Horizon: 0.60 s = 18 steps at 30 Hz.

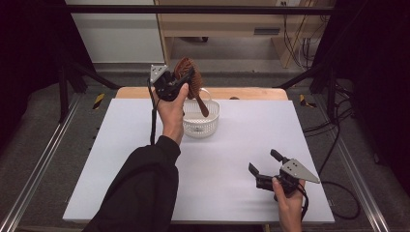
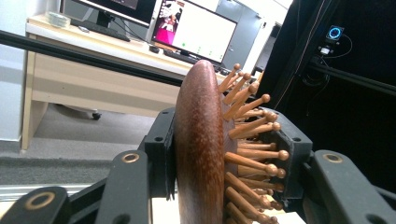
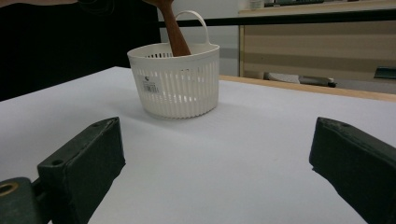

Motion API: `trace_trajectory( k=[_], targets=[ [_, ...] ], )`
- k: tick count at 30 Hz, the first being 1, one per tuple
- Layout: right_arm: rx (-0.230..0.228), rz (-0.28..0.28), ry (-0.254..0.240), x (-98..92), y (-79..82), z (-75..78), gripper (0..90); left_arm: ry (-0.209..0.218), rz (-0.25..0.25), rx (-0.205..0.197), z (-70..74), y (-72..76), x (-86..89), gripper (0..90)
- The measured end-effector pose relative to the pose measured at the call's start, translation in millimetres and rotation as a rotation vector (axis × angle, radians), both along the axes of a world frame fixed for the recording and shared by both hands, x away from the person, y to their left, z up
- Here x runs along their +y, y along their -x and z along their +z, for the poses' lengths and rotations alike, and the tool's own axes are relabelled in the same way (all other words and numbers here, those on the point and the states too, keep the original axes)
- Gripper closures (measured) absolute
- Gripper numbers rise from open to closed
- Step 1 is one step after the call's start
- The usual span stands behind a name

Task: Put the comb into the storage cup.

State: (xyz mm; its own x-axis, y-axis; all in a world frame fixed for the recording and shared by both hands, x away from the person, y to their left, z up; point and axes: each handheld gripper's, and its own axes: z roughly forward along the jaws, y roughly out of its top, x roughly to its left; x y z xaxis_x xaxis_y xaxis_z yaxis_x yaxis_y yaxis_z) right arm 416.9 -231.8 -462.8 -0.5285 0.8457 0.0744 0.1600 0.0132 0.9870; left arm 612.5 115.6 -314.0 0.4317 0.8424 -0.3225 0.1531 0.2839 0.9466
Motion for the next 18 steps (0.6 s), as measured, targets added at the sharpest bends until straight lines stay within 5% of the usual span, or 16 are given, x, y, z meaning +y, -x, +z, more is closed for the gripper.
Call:
trace_trajectory(
  k=[18],
  targets=[
    [-0.001,0.000,-0.002,-0.1,-0.2,0.0,3.7,-0.009,0.001,0.008,-7.7,-1.0,-2.1,50.5]
  ],
)
